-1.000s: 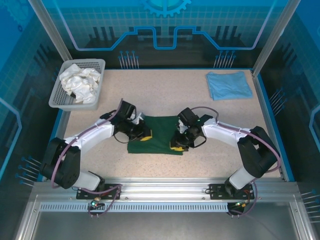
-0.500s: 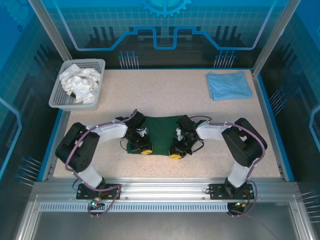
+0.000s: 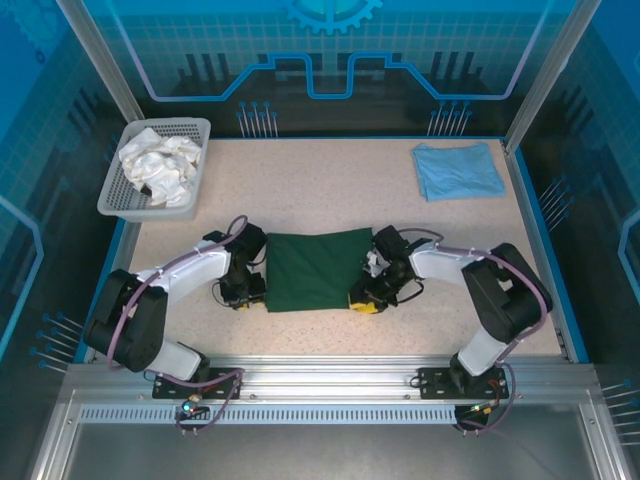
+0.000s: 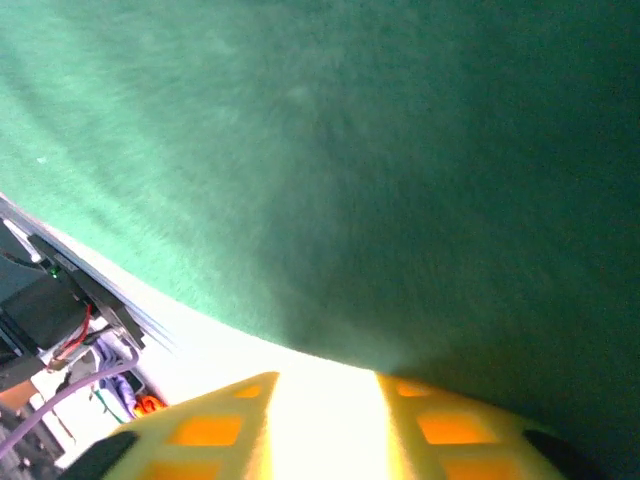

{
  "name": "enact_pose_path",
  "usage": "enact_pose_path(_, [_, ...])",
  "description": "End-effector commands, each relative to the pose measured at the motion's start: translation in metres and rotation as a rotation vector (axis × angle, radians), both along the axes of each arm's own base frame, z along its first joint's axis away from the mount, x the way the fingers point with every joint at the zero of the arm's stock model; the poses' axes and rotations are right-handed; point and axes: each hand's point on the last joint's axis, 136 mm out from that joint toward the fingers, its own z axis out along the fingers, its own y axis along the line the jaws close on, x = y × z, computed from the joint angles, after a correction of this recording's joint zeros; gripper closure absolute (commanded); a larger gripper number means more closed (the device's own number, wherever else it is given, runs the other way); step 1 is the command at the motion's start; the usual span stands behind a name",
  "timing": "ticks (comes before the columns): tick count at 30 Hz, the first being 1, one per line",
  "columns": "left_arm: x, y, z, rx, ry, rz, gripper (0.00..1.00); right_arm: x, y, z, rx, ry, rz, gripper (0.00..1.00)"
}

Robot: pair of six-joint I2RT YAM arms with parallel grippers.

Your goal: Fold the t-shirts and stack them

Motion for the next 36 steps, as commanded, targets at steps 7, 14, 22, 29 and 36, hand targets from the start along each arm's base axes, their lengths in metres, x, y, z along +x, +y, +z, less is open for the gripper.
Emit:
enact_pose_path(7, [0.068, -0.028, 0.089, -0.226, -0.319, 0.033, 0.47, 0.076, -0.079, 0.079, -0.065, -0.333, -0.252, 0.05])
enact_pose_path(14, [0.101, -0.088, 0.062, -0.506, -0.241, 0.009, 0.43, 0.118, -0.079, 0.053, -0.238, -0.323, -0.101, 0.04])
enact_pose_path(22, [0.093, -0.072, -0.009, -0.351, -0.077, 0.000, 0.38, 0.128, -0.052, 0.010, -0.364, -0.231, 0.030, 0.18])
enact_pose_path(29, [0.075, -0.058, -0.028, -0.285, -0.029, 0.009, 0.34, 0.097, -0.038, -0.017, -0.491, -0.164, 0.128, 0.18])
enact_pose_path(36, [0.067, -0.055, -0.028, -0.285, -0.019, -0.007, 0.33, 0.070, -0.003, -0.021, -0.353, -0.128, 0.148, 0.26])
